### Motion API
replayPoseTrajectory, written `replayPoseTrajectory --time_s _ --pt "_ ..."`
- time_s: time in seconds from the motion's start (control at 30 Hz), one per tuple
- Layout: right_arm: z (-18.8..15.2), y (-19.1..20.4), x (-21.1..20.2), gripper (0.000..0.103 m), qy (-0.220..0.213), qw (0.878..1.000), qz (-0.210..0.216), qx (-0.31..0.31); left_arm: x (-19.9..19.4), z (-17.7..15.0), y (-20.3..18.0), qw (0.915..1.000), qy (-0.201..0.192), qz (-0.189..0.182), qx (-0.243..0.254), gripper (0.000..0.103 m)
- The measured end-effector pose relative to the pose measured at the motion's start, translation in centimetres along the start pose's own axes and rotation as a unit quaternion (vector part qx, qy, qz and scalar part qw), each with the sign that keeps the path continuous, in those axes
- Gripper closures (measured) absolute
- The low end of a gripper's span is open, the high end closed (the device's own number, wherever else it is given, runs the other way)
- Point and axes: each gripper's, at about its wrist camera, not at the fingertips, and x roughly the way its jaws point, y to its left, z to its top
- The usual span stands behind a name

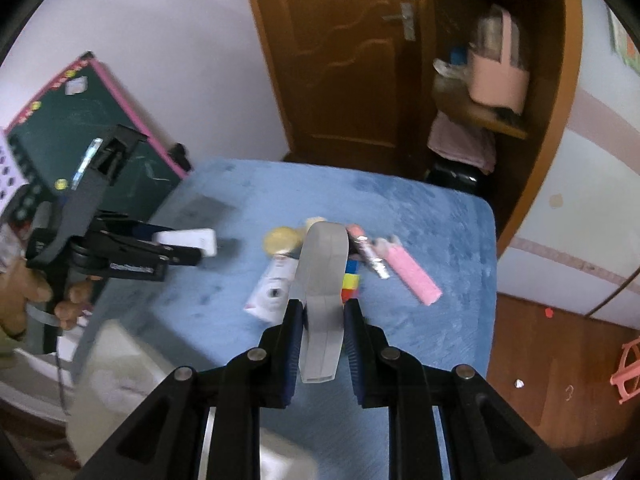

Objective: Organize rigid objects
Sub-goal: 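Grasp the white charger with the left tool while the right tool grasps the white piece, then lower the charger and white piece into the tray and open both tools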

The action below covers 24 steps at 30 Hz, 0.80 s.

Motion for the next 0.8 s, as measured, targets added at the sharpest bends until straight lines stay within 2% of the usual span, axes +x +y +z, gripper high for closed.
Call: replayPoseTrajectory --time_s 0.23,0.4,0.53,0.67,0.8 --pt "-2.3 6.3 -6.6 0.082 -0.016 0.999 0.024 -0.019 -5.2 -5.8 -1.3 0.9996 -0.004 -0.029 -0.002 0.042" --pt "-5.1 10.2 -8.8 0.082 -0.002 1.0 0.02 0.0 -7.7 -10.5 -2.4 0.9993 -0.022 -0.02 0.023 0.042" --pt "-8.0 13.1 -9.5 0.082 0.017 1.0 0.011 0.009 -7.9 -13.6 -2.7 0.9984 -0.016 -0.029 0.045 0.042" --pt "-10.7 15.3 -9.5 0.082 0.042 0.999 0.006 0.022 -7.1 -16.3 -3.0 0.997 -0.017 -0.012 0.075 0.042" --pt "-13.1 16.5 -8.6 0.082 0.065 0.997 -0.004 0.038 -5.4 -18.1 -2.5 0.9964 0.004 -0.029 0.08 0.042"
